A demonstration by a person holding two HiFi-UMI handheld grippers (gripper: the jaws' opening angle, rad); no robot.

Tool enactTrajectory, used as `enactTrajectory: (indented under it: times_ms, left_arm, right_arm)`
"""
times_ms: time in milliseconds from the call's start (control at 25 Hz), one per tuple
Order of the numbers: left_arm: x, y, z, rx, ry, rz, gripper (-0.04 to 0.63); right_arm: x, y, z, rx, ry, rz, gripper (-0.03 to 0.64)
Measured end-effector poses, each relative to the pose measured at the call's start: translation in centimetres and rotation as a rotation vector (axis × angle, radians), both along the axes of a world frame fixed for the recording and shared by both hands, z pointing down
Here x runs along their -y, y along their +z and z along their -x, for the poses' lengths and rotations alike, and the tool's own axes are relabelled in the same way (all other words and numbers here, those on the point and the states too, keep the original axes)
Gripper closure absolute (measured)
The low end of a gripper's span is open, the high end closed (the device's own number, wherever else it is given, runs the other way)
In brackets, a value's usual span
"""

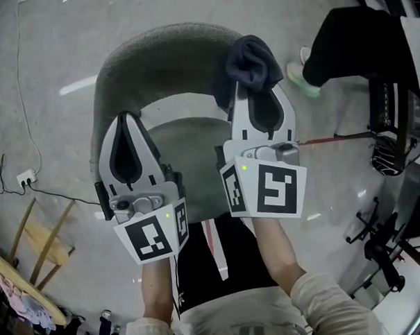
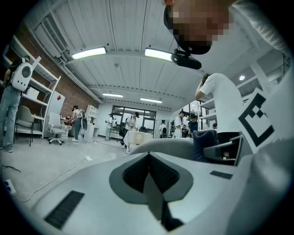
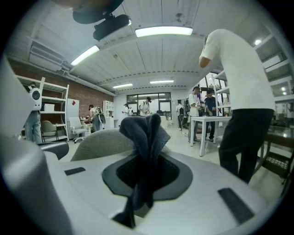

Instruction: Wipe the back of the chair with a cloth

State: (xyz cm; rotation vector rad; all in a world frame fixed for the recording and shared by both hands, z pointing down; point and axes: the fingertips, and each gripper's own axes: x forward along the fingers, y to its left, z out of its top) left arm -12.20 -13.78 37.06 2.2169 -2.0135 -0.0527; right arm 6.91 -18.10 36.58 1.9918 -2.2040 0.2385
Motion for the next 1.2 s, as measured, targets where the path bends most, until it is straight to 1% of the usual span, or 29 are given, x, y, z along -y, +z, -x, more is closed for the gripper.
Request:
enactTrajectory:
  times_ms: [80, 200, 400, 600, 760, 880, 1000, 1200]
  left_arm:
    - [-0.4, 0.4, 1.0, 0.000, -0.023, 0.008, 0.580]
    - [-1.4, 0.7, 2.5, -0.001, -0.070, 0.020, 0.580]
    - [-3.0, 1.3, 5.1, 0.021, -0.136, 0.031, 0.580]
    - [-4.9, 2.7, 8.4, 0.028, -0.218, 0.062, 0.580]
    - [-6.5, 3.9, 10.5, 0.020, -0.268, 0.084, 0.580]
    - [-7.5, 4.8, 11.1, 0.011, -0.293, 0.096, 0.580]
    - [-8.2, 5.5, 11.3, 0.005, -0.304, 0.107, 0.580]
    - [-8.8, 5.5, 12.2, -0.002, -0.316, 0.117, 0.580]
  right_arm:
    - [-0.6, -0.2, 1.8, -0.001, -0.064, -0.019, 0.558]
    - [-1.4, 0.1, 5.6, 0.007, -0.206, -0.035, 0.558]
    - [-2.5, 2.0, 12.4, 0.115, -0.379, 0.011, 0.558]
    - [-3.3, 4.2, 17.9, 0.142, -0.523, 0.052, 0.558]
    - [-4.0, 5.6, 21.2, 0.140, -0.595, 0.078, 0.558]
    - [-4.4, 6.6, 22.5, 0.131, -0.626, 0.094, 0.558]
    - [-4.3, 7.3, 23.0, 0.117, -0.633, 0.098, 0.558]
    - [-3.3, 7.3, 23.4, 0.080, -0.618, 0.083, 0.558]
